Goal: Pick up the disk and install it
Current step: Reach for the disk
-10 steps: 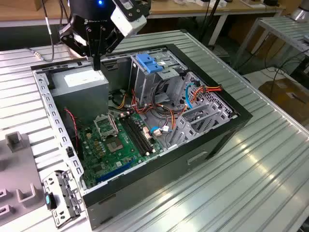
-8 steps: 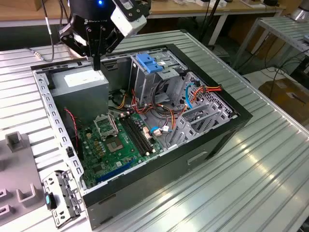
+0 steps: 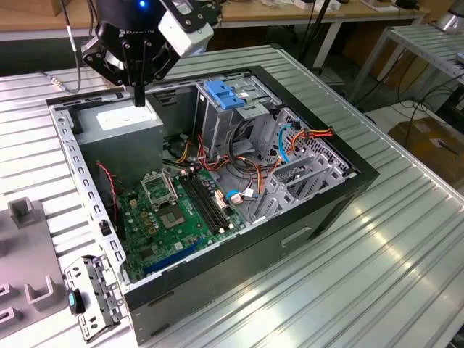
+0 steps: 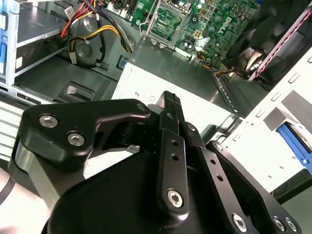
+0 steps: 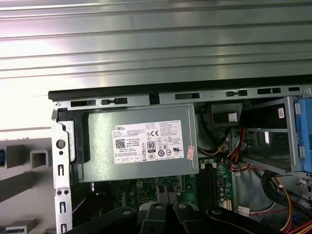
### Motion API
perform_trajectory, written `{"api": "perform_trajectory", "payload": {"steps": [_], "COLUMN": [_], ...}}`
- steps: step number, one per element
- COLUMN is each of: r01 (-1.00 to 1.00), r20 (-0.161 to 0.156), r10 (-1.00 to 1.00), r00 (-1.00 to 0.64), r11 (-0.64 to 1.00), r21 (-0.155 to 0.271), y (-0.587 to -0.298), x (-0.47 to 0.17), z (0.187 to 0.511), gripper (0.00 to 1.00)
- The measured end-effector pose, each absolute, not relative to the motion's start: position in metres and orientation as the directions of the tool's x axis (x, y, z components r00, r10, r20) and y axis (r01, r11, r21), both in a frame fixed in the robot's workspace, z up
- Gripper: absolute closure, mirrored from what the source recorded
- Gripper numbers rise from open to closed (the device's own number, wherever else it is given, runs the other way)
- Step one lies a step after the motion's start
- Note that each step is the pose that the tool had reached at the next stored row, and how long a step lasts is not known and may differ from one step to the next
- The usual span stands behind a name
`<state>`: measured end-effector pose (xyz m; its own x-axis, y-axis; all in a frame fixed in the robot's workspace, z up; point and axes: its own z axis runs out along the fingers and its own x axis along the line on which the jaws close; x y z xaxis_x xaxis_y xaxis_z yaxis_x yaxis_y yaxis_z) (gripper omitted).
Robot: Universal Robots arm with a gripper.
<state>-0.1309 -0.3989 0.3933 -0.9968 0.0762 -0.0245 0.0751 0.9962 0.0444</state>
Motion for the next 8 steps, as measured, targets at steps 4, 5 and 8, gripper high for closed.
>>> {"api": "perform_trajectory", "payload": {"steps": [4, 5, 8], "r01": [0.075, 0.075, 0.075], "r20": [-0.024, -0.024, -0.024], "r10": [0.076, 0.076, 0.076], "r00": [-0.997, -0.997, -0.997], "r11": [0.996, 0.996, 0.996], "r21": [0.044, 0.044, 0.044], "y": [-0.3989, -0.3989, -0.3989], "x": [-0.1333, -0.1336, -0.1345], "z": [0.3933, 0.3932, 0.3932], "gripper": [0.89, 0.89, 0.89]}}
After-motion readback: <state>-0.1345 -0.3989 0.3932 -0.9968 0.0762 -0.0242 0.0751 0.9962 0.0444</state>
